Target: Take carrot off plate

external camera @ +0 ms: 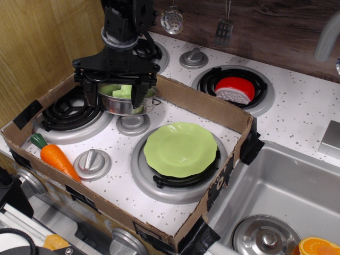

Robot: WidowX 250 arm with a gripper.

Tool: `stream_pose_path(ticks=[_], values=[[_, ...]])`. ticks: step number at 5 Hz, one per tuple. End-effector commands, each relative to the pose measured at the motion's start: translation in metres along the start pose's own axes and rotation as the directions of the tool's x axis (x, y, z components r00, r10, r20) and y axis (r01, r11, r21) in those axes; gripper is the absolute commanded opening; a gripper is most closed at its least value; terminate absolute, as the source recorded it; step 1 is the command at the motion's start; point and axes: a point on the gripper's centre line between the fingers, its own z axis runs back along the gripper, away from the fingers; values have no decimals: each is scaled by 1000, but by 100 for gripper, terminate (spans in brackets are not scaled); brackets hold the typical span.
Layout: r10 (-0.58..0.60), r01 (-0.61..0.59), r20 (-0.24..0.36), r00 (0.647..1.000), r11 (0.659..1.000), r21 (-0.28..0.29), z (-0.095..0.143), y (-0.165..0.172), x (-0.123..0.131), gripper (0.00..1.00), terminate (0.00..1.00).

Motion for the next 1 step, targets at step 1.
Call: stream_pose_path(ticks=[1], values=[[23,-22,53,998,1000,-20,20,4,8,100,100]])
